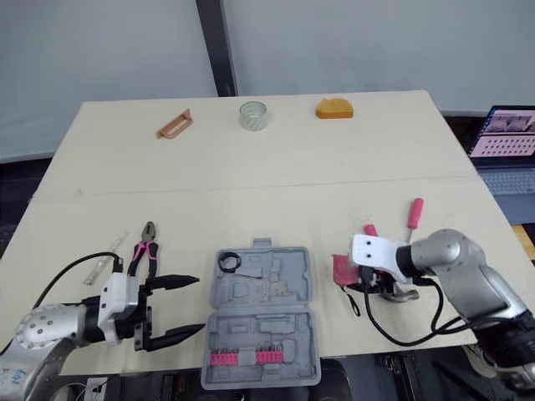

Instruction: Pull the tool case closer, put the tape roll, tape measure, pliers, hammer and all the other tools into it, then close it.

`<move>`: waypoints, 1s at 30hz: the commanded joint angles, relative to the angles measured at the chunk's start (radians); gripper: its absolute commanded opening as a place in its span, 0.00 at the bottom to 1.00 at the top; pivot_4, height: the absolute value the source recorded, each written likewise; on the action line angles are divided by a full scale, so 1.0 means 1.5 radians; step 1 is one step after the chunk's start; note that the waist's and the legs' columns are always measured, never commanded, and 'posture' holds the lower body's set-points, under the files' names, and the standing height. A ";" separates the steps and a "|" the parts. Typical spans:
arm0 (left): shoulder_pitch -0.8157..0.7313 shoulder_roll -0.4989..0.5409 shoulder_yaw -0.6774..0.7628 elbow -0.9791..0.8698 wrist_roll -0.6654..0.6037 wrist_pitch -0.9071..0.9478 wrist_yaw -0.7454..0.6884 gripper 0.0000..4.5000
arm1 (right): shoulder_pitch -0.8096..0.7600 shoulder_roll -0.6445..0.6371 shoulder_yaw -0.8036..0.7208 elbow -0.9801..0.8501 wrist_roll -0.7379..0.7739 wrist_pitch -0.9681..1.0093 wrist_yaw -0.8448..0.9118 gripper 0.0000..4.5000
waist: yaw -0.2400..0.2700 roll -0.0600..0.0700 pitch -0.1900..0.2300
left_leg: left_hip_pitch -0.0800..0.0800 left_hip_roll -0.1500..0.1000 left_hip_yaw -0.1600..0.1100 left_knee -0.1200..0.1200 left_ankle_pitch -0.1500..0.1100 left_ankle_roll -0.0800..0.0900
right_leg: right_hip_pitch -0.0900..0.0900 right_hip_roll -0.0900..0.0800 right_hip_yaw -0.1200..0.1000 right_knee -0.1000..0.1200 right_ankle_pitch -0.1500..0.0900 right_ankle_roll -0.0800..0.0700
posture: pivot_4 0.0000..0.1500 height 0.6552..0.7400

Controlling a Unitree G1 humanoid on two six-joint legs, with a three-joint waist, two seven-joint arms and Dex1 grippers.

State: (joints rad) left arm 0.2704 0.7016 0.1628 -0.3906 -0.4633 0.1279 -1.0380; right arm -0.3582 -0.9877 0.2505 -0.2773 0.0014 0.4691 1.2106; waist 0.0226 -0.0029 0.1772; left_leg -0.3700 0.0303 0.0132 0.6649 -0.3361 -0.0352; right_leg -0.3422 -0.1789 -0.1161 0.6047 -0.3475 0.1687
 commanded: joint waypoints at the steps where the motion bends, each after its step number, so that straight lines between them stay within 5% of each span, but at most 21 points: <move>1: -0.011 -0.001 -0.002 0.019 0.012 -0.016 0.003 1.00 | -0.075 -0.008 0.052 -0.096 -0.023 0.123 0.028 0.65 | 0.000 0.000 0.000 | 0.000 0.000 0.000 0.000 0.000 0.000 | 0.000 0.000 0.000 0.000 0.000 0.000 | 1.00 1.00; 13: -0.025 0.007 0.001 0.055 0.027 -0.042 -0.012 1.00 | -0.361 0.140 0.353 -0.071 -0.104 0.411 0.014 0.65 | -0.011 0.000 0.000 | -0.001 0.000 0.000 0.000 0.000 0.000 | -0.002 0.000 0.000 0.001 0.000 0.000 | 1.00 1.00; 30: -0.006 0.013 0.021 0.077 0.031 -0.069 -0.012 1.00 | -0.431 0.240 0.442 0.037 -0.109 0.416 -0.032 0.65 | -0.026 0.000 0.000 | -0.002 0.000 0.001 0.000 0.000 -0.001 | -0.005 0.000 0.000 0.004 0.000 0.000 | 1.00 1.00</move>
State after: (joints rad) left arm 0.2526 0.7127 0.1793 -0.2617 -0.4223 0.0418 -1.0581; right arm -0.9796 -0.6322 0.9101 -0.2164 -0.1495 1.1089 1.1724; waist -0.0169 -0.0026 0.1773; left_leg -0.3727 0.0304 0.0149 0.6645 -0.3358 -0.0360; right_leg -0.3496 -0.1794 -0.1159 0.6105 -0.3475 0.1687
